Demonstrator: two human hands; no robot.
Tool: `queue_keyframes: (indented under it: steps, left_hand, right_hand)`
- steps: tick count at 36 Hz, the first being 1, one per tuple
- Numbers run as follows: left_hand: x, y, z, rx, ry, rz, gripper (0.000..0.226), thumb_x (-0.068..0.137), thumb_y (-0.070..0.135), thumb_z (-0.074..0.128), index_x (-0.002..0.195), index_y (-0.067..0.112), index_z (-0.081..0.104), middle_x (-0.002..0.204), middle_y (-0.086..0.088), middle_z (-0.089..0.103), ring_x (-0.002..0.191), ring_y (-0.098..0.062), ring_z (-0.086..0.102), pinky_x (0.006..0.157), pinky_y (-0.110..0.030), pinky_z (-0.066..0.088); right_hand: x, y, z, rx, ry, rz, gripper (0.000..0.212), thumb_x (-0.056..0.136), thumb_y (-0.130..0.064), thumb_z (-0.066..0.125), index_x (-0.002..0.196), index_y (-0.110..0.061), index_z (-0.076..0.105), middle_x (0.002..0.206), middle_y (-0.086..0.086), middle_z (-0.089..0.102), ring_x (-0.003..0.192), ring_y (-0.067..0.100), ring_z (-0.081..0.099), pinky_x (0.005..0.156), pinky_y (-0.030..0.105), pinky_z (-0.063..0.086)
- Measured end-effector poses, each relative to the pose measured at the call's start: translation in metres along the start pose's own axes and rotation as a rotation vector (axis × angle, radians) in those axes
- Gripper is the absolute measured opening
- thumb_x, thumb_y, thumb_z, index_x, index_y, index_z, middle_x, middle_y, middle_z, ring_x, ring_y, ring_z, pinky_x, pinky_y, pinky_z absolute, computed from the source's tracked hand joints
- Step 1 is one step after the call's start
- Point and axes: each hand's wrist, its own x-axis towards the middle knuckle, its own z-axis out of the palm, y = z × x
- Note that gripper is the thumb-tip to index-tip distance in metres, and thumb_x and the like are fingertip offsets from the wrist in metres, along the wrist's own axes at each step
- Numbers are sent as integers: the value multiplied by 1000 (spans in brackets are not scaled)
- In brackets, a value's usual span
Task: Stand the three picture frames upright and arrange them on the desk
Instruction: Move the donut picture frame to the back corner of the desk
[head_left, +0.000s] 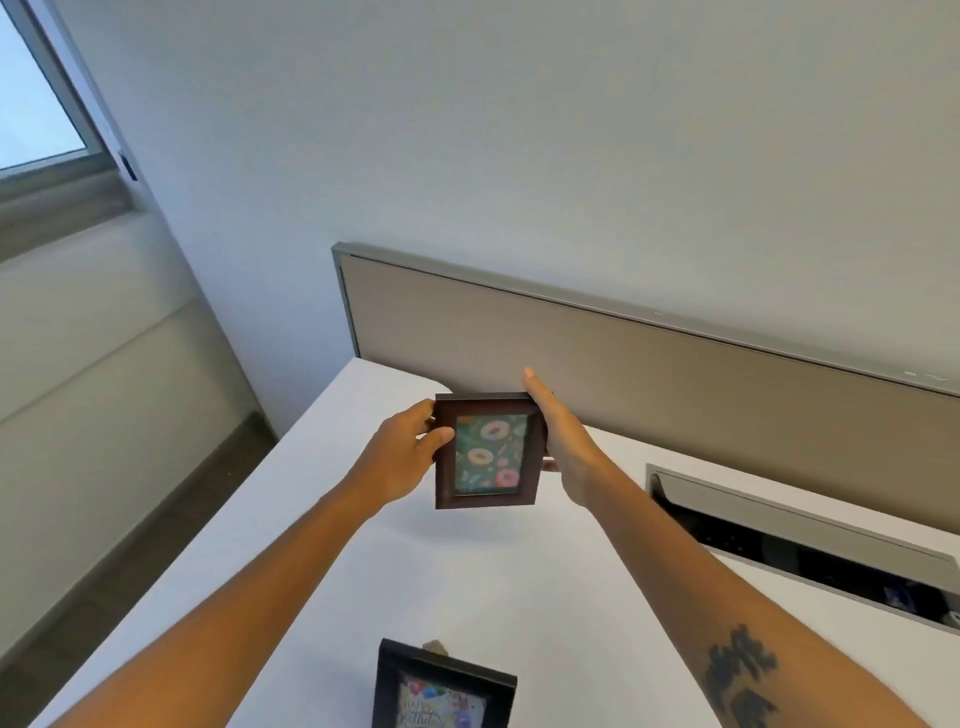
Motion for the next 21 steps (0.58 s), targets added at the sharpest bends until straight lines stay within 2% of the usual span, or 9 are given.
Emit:
queue_keyframes:
  steps: [3, 5, 7, 10, 14, 21]
  left_hand:
    - [24, -32, -22, -33, 31, -52, 28, 109, 20, 54, 135, 13, 58, 130, -8, 68, 121, -27, 66, 85, -25, 62]
    - [40, -51, -37, -36, 49, -88, 27, 108, 22, 54, 134, 15, 57, 132, -6, 67, 118, -23, 65, 79, -18, 58]
    - [55, -68, -52, -46, 64, -117, 29, 108, 22, 55, 135, 14, 56, 134, -7, 67, 119, -24, 65, 86, -26, 59]
    - [77, -89, -74, -76, 94, -171, 33, 107, 21, 55, 138, 10, 56, 137, -9, 68, 124, -29, 65, 100, -44, 58]
    - [107, -116, -100, -112, 156, -203, 32, 107, 17, 56, 137, 6, 58, 131, -12, 70, 121, -31, 68, 99, -45, 60]
    - [149, -155, -131, -158, 234, -247, 31, 107, 16, 57, 136, 6, 60, 130, -16, 71, 123, -34, 67, 106, -56, 56]
  right_hand:
    - [39, -5, 30, -32, -58, 34, 74, 83, -91, 60, 128, -34, 74, 116, -7, 85, 114, 17, 76, 97, 44, 53]
    - [64, -7, 50, -57, -94, 57, 75, 85, -89, 59, 131, -32, 74, 120, -4, 84, 118, 20, 75, 105, 47, 53]
    - [88, -11, 69, -80, -123, 74, 76, 87, -88, 59, 133, -30, 74, 123, -2, 83, 119, 22, 75, 111, 49, 52]
    - [123, -17, 100, -82, -144, 82, 77, 83, -88, 64, 134, -31, 73, 123, -2, 83, 117, 21, 77, 111, 49, 54]
    - [167, -23, 138, -96, -195, 97, 82, 78, -93, 62, 129, -30, 76, 112, -3, 86, 111, 20, 79, 103, 46, 55]
    - [229, -26, 185, -106, -271, 124, 87, 82, -95, 52, 133, -28, 73, 117, 0, 85, 116, 23, 76, 100, 49, 53]
